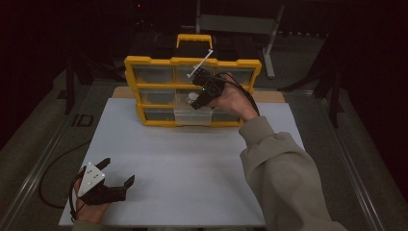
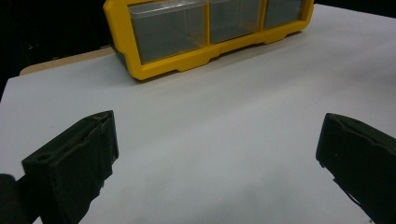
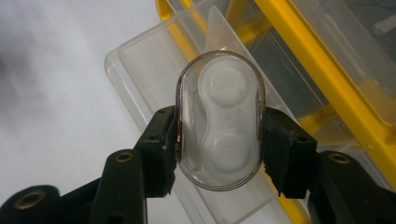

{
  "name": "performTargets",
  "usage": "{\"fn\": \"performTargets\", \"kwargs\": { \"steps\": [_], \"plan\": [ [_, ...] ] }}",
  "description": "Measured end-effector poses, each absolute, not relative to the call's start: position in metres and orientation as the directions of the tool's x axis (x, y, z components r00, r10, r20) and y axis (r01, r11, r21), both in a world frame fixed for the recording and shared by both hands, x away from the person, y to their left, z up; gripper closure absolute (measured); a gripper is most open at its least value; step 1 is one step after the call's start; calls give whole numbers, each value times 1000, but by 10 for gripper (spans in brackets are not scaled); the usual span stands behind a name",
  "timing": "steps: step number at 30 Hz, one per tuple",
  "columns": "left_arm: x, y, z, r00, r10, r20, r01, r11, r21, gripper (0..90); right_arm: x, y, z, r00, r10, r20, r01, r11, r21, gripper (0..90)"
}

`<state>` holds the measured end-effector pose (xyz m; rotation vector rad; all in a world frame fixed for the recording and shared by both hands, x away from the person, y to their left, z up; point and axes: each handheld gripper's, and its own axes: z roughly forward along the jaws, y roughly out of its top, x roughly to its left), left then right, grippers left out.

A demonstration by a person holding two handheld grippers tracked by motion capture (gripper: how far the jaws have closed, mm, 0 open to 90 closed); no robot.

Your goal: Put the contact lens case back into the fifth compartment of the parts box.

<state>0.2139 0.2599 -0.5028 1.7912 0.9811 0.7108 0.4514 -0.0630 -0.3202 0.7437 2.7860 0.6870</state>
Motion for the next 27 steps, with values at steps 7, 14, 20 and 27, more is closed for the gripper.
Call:
{"fn": "performTargets", "kwargs": {
  "steps": [7,14,20,27],
  "plan": [
    [214,260,-503,511,859,48,312,-237,920,0,453,-63,-321,-853,518,-57,433,766,475,484],
    [214,259,-503,511,858,49,313,-238,920,0,454,-67,-323,-841,538,-46,450,746,492,422],
    [214,259,-503,509,859,50,312,-238,920,0,451,-72,-320,-834,549,-60,444,731,518,239],
    [214,259,-503,508,860,50,311,-237,920,0,447,-79,-316,-820,567,-72,443,711,546,101]
  ]
}}
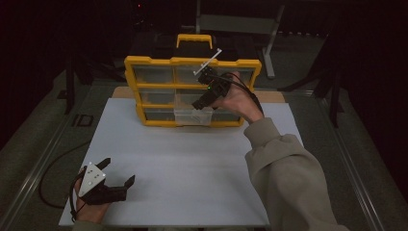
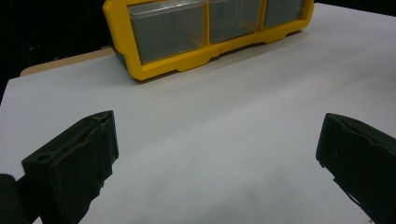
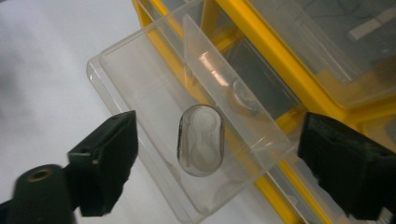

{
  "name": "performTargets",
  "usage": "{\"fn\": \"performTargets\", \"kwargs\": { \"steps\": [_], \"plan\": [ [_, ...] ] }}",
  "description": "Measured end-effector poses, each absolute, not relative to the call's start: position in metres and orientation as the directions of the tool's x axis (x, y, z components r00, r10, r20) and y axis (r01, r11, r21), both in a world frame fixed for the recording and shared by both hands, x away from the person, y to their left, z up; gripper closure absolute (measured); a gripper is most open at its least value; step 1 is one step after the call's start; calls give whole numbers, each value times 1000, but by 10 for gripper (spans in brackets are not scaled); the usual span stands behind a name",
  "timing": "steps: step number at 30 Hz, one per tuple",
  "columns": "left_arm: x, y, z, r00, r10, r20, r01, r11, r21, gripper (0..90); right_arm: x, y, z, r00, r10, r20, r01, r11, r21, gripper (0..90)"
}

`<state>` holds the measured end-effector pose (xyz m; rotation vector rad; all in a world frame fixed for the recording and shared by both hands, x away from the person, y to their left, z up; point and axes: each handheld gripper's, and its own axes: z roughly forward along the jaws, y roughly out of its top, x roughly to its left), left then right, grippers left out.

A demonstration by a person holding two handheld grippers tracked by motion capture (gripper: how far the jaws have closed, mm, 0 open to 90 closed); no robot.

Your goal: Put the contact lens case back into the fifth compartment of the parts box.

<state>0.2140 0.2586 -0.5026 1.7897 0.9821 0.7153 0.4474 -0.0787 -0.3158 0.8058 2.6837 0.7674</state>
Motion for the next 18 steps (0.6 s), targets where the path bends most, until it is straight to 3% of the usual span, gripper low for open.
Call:
{"fn": "performTargets", "kwargs": {
  "steps": [18],
  "plan": [
    [214,258,-503,506,861,52,311,-238,920,0,435,-109,-316,-806,585,-91,413,666,621,87]
  ]
}}
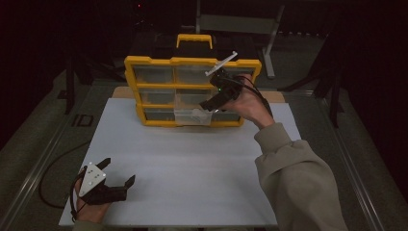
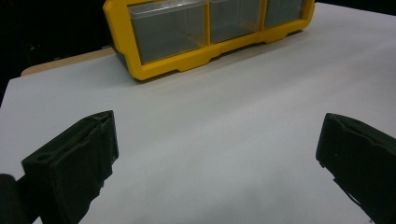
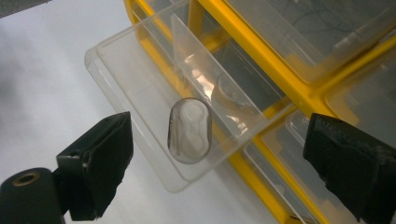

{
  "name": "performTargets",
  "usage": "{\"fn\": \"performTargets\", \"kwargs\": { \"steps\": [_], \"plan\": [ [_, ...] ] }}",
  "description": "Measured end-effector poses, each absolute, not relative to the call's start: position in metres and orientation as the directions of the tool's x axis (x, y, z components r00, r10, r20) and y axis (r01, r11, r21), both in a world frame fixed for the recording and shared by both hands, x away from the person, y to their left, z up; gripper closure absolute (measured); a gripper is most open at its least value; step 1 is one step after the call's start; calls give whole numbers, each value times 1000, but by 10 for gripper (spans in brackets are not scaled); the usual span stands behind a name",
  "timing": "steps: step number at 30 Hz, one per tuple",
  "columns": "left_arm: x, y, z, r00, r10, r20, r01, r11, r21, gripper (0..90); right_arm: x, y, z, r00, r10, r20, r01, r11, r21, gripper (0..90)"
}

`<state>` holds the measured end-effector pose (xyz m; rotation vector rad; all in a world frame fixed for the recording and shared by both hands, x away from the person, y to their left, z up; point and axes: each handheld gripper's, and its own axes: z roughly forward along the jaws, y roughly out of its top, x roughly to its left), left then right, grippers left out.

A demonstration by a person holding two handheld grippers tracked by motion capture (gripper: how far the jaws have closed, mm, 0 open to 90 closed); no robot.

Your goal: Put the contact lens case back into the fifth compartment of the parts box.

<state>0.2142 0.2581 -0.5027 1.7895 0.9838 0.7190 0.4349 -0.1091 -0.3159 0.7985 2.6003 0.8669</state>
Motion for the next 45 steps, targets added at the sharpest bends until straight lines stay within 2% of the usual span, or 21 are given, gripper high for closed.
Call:
{"fn": "performTargets", "kwargs": {
  "steps": [19,30,45],
  "plan": [
    [215,259,-502,503,863,49,311,-233,921,0,406,-151,-342,-768,637,-75,418,586,694,87],
    [215,259,-501,495,867,49,311,-230,922,0,378,-189,-373,-727,685,-36,454,520,724,80],
    [221,261,-498,481,876,32,318,-208,925,0,329,-236,-418,-684,730,-21,383,383,841,80]
  ]
}}
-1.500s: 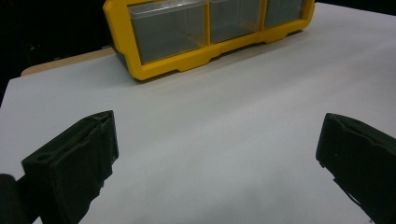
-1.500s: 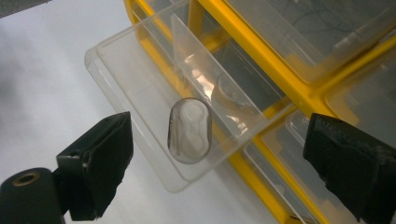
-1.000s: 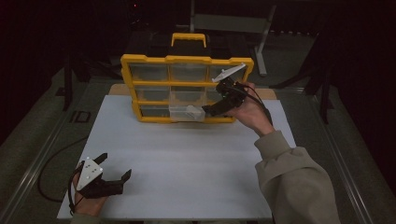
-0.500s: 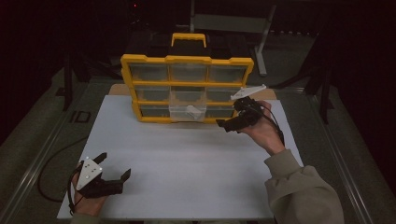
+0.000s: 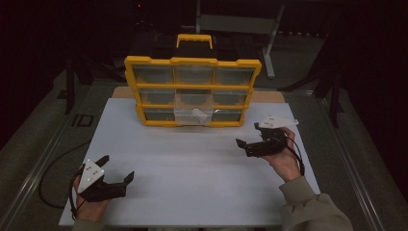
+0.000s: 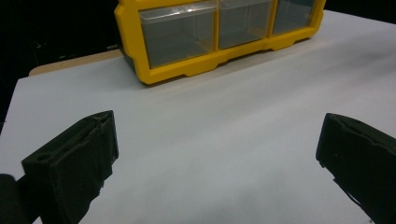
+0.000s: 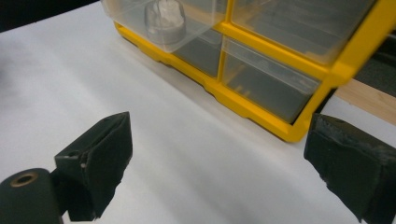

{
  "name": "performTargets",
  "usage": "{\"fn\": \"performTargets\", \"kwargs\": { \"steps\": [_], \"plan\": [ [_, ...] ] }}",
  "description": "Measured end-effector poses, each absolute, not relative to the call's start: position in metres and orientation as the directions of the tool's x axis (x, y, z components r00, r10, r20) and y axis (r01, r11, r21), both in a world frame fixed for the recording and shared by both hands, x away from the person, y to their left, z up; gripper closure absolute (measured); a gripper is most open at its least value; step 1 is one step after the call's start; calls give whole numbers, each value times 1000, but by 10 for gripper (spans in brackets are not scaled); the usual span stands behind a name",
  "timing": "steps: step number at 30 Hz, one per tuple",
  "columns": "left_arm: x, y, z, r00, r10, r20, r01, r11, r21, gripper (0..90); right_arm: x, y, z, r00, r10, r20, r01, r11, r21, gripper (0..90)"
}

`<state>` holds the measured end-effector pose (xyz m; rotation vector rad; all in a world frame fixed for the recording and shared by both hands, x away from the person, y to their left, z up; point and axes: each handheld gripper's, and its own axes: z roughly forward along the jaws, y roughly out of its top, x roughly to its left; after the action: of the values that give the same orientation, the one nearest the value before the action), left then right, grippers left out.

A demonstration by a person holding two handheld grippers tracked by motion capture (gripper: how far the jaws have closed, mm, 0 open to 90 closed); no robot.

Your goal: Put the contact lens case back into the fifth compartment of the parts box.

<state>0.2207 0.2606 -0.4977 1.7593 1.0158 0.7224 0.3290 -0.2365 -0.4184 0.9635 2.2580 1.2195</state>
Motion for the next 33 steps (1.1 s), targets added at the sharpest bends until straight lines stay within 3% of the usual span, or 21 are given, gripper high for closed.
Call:
{"fn": "performTargets", "kwargs": {
  "steps": [15,23,33],
  "plan": [
    [225,261,-494,475,880,22,303,-187,934,0,274,-277,-464,-590,807,-36,293,255,922,81],
    [226,260,-495,477,878,20,294,-181,939,0,243,-287,-483,-568,822,32,287,161,944,81],
    [221,261,-497,480,876,33,284,-191,940,0,225,-287,-493,-549,836,6,234,146,961,81]
  ]
}}
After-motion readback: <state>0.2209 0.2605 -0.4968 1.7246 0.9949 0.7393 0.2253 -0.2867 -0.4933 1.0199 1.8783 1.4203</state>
